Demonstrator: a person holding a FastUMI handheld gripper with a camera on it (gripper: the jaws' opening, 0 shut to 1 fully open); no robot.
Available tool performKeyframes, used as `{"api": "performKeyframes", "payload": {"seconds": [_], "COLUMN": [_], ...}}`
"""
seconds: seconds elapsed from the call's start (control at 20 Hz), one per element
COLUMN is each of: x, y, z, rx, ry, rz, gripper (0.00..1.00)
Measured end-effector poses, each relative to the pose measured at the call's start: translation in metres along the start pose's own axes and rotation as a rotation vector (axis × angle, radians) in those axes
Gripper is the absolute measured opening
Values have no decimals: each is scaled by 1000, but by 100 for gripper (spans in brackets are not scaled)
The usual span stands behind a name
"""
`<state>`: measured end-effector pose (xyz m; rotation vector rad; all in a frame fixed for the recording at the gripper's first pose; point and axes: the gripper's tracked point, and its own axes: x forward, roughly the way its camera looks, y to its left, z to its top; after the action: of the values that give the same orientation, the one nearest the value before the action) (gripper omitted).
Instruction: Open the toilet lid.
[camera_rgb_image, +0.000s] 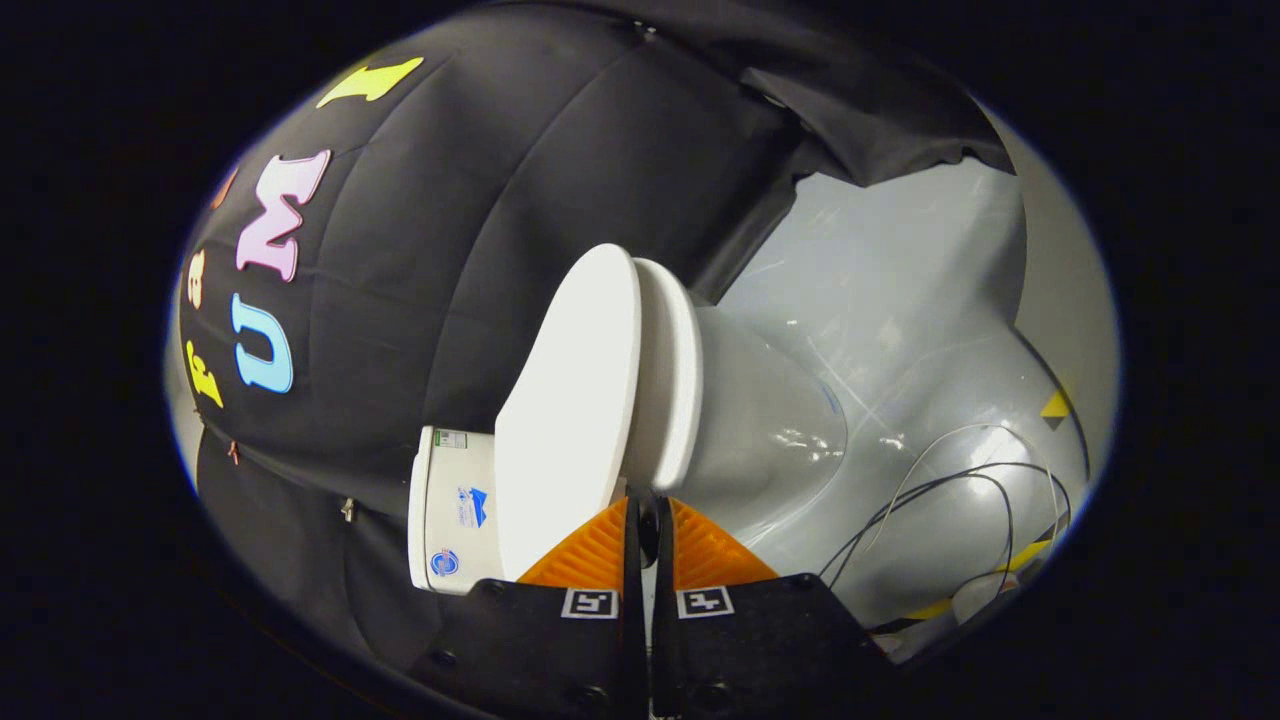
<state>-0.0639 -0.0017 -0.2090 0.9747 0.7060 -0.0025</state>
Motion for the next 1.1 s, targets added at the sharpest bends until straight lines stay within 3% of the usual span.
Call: {"api": "performKeyframes", "payload": {"seconds": [0.35, 0.9, 1.1], "x": [-25, -52, -57], "y": [58, 144, 171], "z": [9, 4, -2], "rx": [-141, -210, -299], "ry": [-54, -73, -75], "rz": [-16, 25, -8], "gripper": [5, 6, 5]}}
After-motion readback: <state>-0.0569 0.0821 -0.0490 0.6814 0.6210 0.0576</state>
